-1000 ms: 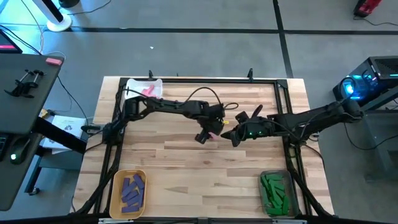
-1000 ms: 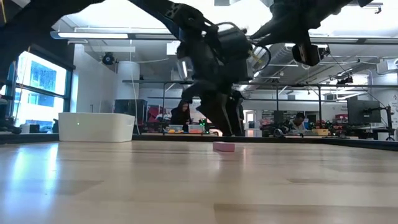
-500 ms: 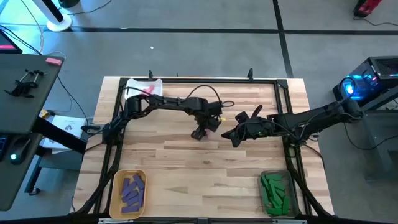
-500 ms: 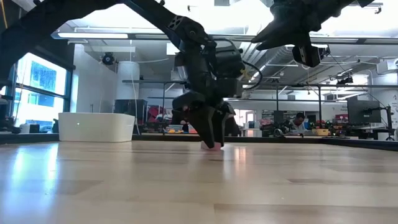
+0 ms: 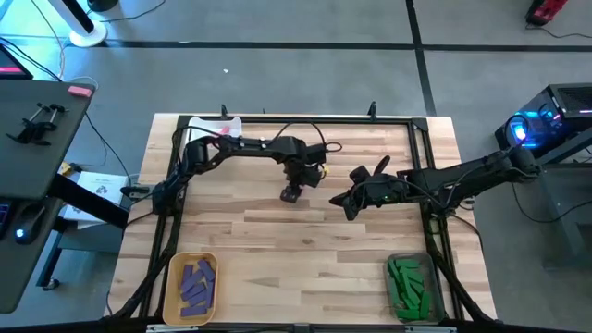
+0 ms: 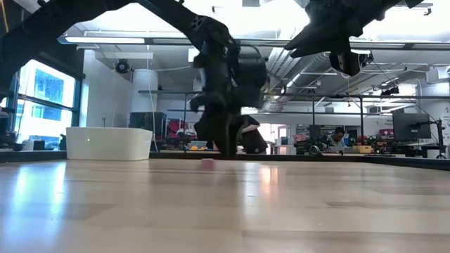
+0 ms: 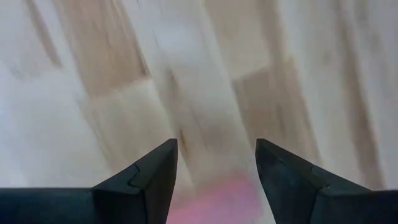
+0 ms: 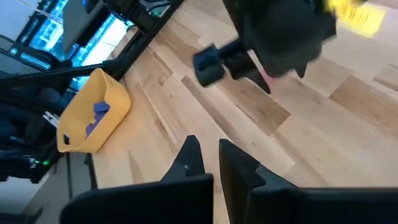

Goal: Sort blocks
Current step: Put the pink wooden block into the white bin

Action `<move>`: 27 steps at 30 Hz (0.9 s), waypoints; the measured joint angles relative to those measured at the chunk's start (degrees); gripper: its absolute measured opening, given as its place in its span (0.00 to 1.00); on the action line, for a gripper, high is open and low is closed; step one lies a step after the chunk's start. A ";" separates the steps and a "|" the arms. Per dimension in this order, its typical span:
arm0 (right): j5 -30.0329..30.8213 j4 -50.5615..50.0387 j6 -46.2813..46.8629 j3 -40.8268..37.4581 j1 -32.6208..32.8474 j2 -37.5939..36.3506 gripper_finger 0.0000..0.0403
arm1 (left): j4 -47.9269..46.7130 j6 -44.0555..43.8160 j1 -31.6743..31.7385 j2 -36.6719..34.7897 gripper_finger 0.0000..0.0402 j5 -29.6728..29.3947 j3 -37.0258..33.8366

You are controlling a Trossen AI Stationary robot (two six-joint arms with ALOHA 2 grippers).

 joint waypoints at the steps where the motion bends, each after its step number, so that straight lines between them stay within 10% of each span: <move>1: 0.19 -0.29 -0.34 0.00 0.00 0.00 0.00 | 0.36 -0.01 -0.13 -0.47 0.50 0.45 0.28; 10: 1.59 -1.44 -0.47 0.00 -0.02 0.00 0.00 | -4.05 -3.54 2.37 -4.35 0.50 6.44 0.29; 18: 2.37 -2.32 -0.47 0.00 0.00 0.04 0.00 | -3.55 -30.33 6.09 -7.61 0.50 9.09 -8.23; 27: 4.13 -4.02 -0.47 0.00 -0.41 0.09 0.00 | 23.41 -62.65 0.47 -22.38 0.50 -11.31 -31.98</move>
